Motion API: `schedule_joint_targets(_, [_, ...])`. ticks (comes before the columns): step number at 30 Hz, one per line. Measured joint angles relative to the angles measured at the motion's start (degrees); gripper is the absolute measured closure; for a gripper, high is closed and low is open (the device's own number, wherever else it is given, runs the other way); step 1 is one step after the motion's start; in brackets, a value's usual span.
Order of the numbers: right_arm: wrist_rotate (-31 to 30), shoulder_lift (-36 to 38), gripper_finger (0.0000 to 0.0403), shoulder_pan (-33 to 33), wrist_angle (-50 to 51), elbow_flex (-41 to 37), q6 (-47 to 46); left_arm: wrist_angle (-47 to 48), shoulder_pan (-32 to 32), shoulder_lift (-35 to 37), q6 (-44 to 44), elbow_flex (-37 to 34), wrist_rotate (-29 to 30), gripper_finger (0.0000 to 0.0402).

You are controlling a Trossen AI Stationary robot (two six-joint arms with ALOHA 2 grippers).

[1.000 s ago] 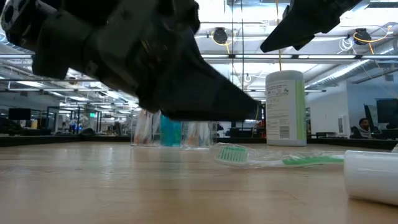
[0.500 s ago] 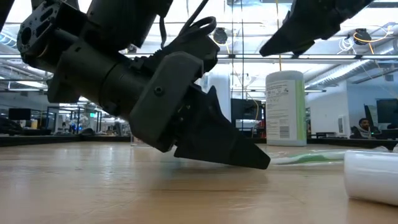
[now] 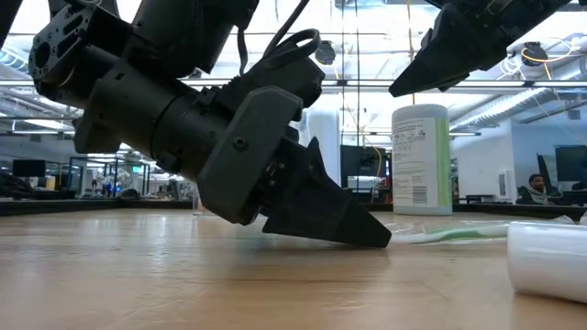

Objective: Pick & Place toothbrushing station
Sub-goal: Put the left green toothbrush into the transparent organizer

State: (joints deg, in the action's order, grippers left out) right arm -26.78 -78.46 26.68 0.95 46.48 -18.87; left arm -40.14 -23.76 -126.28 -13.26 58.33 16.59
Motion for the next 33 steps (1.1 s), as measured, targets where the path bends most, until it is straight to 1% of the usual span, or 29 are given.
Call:
schedule_joint_targets(5, [0.0,0.0,0.0403,0.0,0.0,0.0,0.0,0.0,0.1,0.0,0.1,0.0,0.0,0.0339])
schedule_joint_targets(9, [0.0,0.0,0.0403,0.0,0.0,0.0,0.0,0.5,0.1,0.4,1.4,0.0,0.0,0.0344])
schedule_joint_targets(13, [0.0,0.0,0.0403,0.0,0.1,0.0,0.0,5.5,0.1,2.9,3.3,-0.2,0.2,0.0345])
schedule_joint_targets(16, [0.2,0.0,0.0403,0.0,0.2,0.0,0.2,13.5,0.0,6.6,4.4,-0.2,1.4,0.0346])
schedule_joint_targets(18, [0.6,0.0,0.0403,0.0,0.3,0.0,0.5,18.6,0.1,9.5,4.3,-0.3,1.0,0.0346])
schedule_joint_targets(21, [2.2,0.0,0.0403,-0.1,0.2,0.0,0.8,27.3,0.1,15.4,4.4,-0.2,1.4,0.0346])
schedule_joint_targets(25, [3.5,0.0,0.0403,-0.1,0.3,0.0,3.9,40.0,0.2,23.7,4.6,-0.2,2.1,0.0346])
schedule_joint_targets(31, [3.8,0.0,0.0403,-0.1,0.6,0.0,5.2,56.3,0.3,36.5,10.9,-0.2,4.6,0.0346])
schedule_joint_targets(33, [4.5,0.1,0.0403,-0.1,0.6,0.0,5.7,60.0,0.3,40.2,13.3,-0.2,5.8,0.0346])
